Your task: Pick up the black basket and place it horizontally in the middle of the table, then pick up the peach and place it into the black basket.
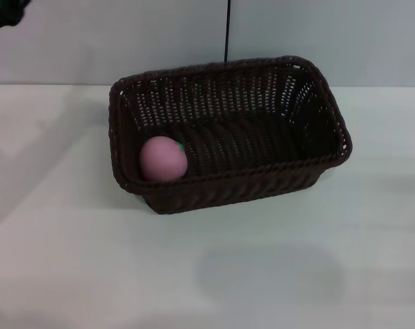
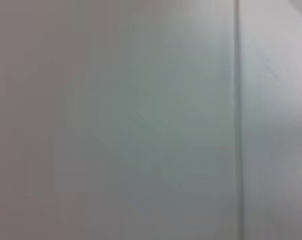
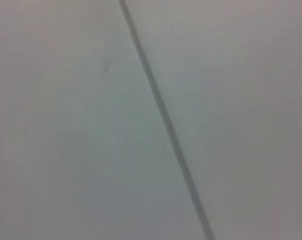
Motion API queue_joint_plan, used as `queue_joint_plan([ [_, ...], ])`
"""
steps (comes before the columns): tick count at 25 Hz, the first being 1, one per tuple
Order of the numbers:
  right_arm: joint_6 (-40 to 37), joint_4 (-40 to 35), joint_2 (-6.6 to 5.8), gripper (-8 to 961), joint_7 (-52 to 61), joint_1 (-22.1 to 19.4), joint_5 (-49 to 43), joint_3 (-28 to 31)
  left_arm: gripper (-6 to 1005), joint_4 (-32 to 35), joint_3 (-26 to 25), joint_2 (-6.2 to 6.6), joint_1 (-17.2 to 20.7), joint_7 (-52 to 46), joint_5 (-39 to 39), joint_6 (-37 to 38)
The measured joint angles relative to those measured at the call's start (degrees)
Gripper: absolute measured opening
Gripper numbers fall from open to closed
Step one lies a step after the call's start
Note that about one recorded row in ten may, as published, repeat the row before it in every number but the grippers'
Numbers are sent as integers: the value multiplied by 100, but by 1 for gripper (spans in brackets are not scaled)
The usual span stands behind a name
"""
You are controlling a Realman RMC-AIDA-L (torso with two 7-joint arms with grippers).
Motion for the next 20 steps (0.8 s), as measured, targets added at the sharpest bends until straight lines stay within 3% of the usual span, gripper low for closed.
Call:
queue_joint_plan([
  [4,20,99,2,652,-263,-39,287,32,833,-499,0,-5,60,588,-647,20],
  [8,110,148,3,652,-359,-26,370,88,833,-1448,1,-36,96,1690,-1858,378],
  [20,379,195,3,652,-365,127,382,104,833,-1869,1,-39,222,1986,-2420,568],
])
